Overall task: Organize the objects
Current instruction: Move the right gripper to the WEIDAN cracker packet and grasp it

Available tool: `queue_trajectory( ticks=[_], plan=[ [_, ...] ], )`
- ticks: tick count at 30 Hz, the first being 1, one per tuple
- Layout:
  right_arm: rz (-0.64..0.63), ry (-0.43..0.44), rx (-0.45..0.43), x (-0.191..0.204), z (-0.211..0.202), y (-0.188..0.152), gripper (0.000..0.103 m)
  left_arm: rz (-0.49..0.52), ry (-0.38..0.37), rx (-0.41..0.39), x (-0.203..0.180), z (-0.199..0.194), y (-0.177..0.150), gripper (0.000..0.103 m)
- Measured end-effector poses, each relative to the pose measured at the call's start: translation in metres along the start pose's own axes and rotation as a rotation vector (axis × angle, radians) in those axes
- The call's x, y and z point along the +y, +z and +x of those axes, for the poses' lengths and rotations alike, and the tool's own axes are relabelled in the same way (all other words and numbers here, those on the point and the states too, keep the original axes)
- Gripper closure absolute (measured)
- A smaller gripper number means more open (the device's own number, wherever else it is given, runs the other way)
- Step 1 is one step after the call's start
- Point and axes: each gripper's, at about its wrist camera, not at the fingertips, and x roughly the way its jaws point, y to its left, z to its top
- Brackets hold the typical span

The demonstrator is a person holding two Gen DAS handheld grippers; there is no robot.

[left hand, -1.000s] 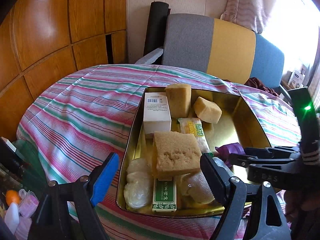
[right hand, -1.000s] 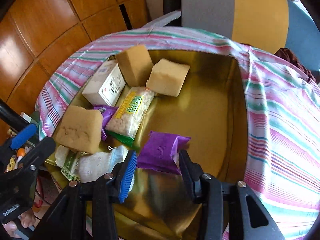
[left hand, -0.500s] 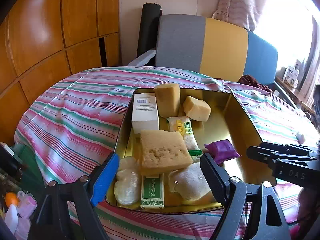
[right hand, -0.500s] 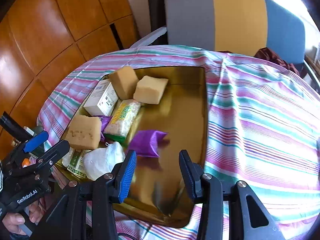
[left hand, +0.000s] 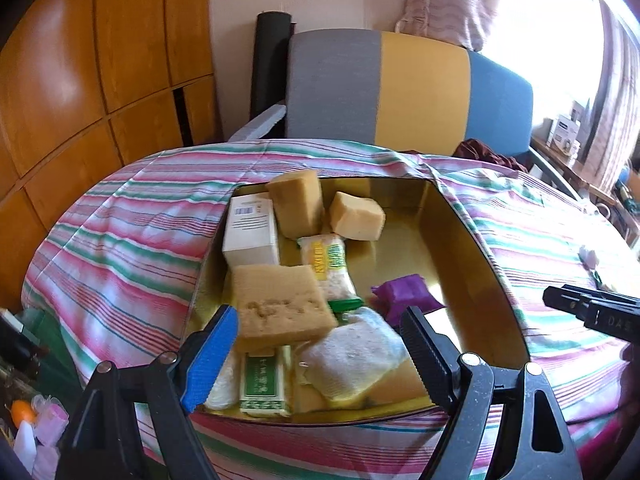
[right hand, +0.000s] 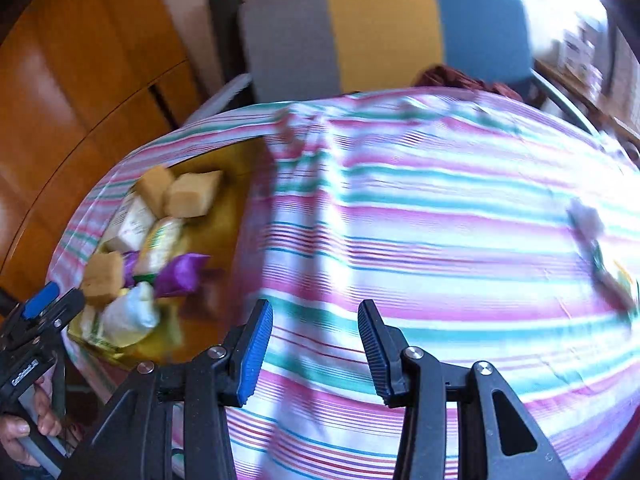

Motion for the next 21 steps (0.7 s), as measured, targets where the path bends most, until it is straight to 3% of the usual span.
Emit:
queue_trajectory(
  ticks=[12,21],
  plan=[
    [0.236,-0.178,0.088,-0.109,-0.013,-0.009,0.058,0.106,-0.094,-0.001,-0.058,0.002,0.008,0.019],
    [0.419,-0.342,0.036,-0.233,-0.061,0.008,0.055,0.183,-0.165,0.014,-0.100,0.005,0.009,0.019]
  ],
)
